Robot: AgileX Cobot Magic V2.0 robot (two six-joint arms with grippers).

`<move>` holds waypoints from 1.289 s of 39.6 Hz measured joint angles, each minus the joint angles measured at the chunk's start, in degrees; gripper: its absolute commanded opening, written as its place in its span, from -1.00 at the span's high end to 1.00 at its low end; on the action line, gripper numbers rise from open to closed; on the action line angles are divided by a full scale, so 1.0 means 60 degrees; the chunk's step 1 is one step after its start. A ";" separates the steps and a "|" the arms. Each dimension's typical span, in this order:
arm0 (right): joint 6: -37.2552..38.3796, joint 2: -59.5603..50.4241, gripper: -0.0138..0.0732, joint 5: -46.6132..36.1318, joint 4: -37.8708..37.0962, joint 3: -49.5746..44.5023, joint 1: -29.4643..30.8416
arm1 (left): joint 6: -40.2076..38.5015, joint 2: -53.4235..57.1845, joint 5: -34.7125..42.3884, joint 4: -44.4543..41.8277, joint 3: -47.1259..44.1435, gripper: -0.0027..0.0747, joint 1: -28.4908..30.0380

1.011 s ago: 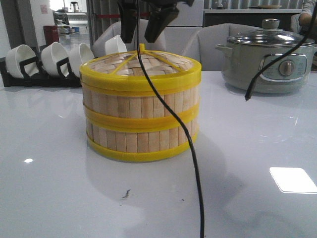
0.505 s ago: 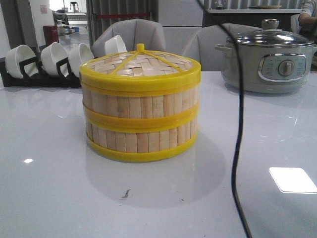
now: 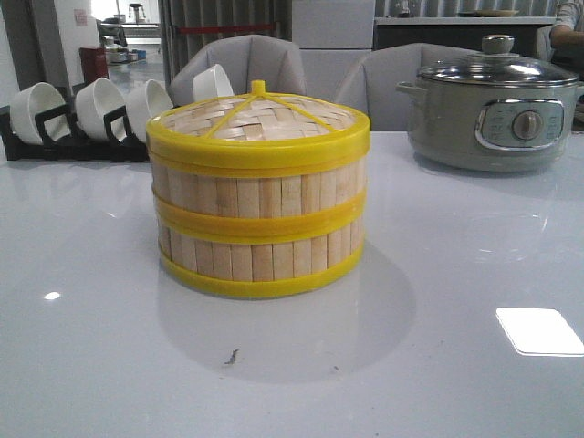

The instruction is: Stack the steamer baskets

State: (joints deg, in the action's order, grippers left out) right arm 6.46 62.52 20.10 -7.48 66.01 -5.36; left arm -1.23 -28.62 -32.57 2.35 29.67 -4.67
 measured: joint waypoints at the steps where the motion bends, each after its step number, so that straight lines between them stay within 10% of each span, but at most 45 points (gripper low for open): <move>1: 0.0000 -0.0370 -0.29 -0.0118 0.0000 -0.0398 0.0136 | 0.0000 0.0000 0.0000 0.0000 0.0000 0.71 0.0000; 39: 0.0019 -0.8052 -0.29 -0.0860 0.0018 -0.7879 0.1353 | 0.0000 0.0000 0.0000 0.0000 0.0000 0.71 0.0000; 51: 0.0019 -0.8294 0.53 -0.0884 0.0018 -0.8200 0.1353 | 0.0000 0.0000 0.0000 0.0000 0.0000 0.71 0.0000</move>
